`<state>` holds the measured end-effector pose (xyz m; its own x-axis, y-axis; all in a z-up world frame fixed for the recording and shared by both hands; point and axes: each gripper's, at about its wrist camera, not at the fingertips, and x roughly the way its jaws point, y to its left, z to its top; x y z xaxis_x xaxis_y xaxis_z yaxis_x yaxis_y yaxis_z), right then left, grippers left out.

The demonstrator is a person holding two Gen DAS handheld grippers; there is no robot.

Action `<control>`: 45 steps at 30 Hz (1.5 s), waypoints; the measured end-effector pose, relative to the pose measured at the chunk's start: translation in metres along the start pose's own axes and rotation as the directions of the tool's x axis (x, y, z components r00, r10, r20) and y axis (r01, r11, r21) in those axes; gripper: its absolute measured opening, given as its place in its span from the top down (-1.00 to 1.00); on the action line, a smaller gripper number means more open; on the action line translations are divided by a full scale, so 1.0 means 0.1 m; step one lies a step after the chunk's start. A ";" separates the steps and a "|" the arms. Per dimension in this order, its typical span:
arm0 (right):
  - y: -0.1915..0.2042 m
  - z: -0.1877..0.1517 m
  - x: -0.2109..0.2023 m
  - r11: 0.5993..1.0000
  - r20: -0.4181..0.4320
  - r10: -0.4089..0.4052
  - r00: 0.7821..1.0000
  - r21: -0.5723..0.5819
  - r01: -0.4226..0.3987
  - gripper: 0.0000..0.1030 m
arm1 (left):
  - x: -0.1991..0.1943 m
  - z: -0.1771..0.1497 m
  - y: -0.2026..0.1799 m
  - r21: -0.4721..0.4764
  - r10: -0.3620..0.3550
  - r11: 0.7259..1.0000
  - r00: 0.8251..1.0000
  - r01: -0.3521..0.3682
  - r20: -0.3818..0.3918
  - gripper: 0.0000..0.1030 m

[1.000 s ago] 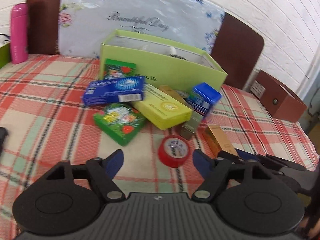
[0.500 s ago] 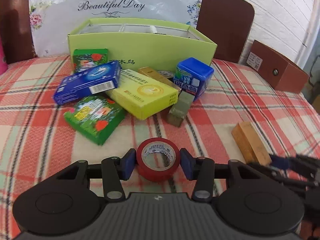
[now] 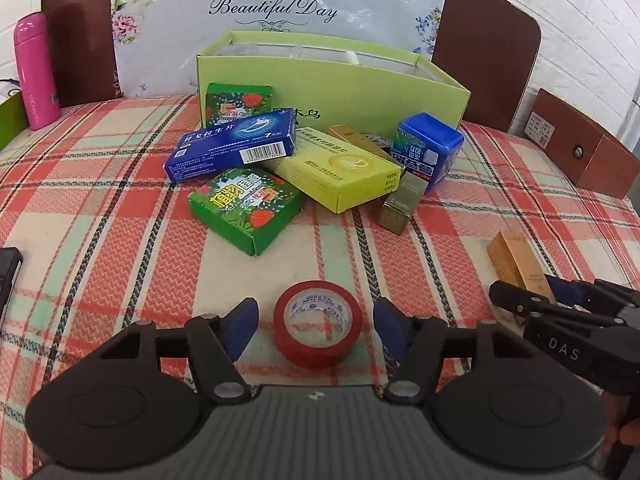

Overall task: Organize objects
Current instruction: 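Carry the gold box and red tape into the green box and release both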

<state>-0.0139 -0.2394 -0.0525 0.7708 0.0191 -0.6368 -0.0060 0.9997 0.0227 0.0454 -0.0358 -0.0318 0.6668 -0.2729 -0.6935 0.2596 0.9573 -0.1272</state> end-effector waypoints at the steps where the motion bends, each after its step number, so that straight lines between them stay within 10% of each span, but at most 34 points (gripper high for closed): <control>1: 0.00 0.00 0.01 1.000 -0.001 -0.002 1.000 0.001 0.002 0.13 | 0.01 -0.01 0.00 0.001 -0.005 1.000 1.000 0.005 -0.003 -0.29; 4: 0.02 0.01 0.04 1.000 0.002 -0.008 1.000 0.001 0.008 0.19 | 0.02 -0.05 -0.02 0.032 -0.001 0.999 1.000 0.001 0.004 0.05; 13: 0.03 0.04 -0.08 0.994 0.003 0.104 0.995 0.019 -0.104 0.40 | -0.13 0.05 0.03 0.004 -0.093 0.996 0.995 0.092 0.028 0.05; 27: -0.02 1.00 -0.27 0.985 0.273 0.171 0.947 -0.032 -0.169 0.39 | -0.51 1.19 -0.03 0.019 -0.147 0.989 0.943 0.148 0.297 0.05; 45: -0.04 1.85 1.07 0.997 0.279 0.055 0.959 -0.064 -0.038 0.39 | 0.69 2.13 0.01 -0.026 -0.088 0.995 0.948 0.100 0.305 -0.12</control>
<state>0.1869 -0.2435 0.0221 0.9165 0.0690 -0.3941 -0.0761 0.9971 -0.0024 0.2405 -0.0740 0.0715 0.8226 -0.3719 -0.4301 0.3069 0.9272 -0.2147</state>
